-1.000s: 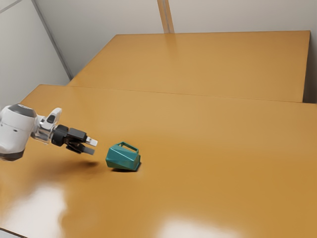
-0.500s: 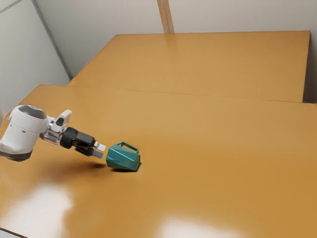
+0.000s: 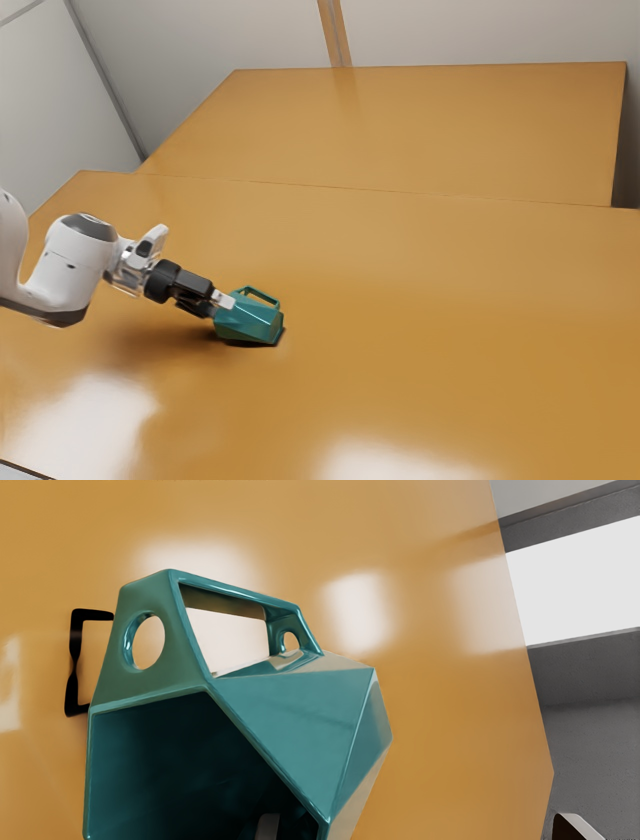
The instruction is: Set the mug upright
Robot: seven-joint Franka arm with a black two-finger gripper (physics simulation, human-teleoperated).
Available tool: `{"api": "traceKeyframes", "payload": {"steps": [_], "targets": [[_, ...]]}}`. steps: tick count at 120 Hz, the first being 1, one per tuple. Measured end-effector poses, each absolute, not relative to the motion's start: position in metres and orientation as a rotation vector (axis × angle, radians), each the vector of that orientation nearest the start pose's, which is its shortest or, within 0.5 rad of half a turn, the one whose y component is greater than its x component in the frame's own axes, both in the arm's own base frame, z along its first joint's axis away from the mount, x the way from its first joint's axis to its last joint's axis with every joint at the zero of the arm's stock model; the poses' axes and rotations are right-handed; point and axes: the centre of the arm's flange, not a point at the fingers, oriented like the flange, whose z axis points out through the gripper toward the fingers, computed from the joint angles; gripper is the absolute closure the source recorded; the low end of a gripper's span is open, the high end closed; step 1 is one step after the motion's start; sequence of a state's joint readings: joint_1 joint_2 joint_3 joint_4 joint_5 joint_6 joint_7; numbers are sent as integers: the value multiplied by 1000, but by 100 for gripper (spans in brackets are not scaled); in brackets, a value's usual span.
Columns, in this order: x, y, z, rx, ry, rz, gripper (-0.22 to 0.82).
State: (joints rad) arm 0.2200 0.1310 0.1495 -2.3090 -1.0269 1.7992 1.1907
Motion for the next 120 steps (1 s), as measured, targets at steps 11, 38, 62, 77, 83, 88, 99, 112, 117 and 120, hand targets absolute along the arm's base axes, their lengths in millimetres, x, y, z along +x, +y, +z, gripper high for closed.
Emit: {"api": "traceKeyframes", "payload": {"steps": [11, 38, 62, 77, 83, 88, 99, 112, 117, 120], "targets": [[468, 98, 282, 2106, -242, 234, 1], [469, 94, 280, 2106, -247, 231, 20], [469, 92, 280, 2107, -253, 233, 47], [470, 91, 281, 2107, -257, 234, 62], [470, 90, 281, 2107, -260, 233, 66], [471, 89, 281, 2107, -264, 233, 69], [472, 85, 285, 2106, -277, 237, 73], [474, 77, 294, 2110, -305, 245, 75], [475, 73, 298, 2112, -317, 251, 76], [476, 72, 301, 2114, -324, 256, 76]]}}
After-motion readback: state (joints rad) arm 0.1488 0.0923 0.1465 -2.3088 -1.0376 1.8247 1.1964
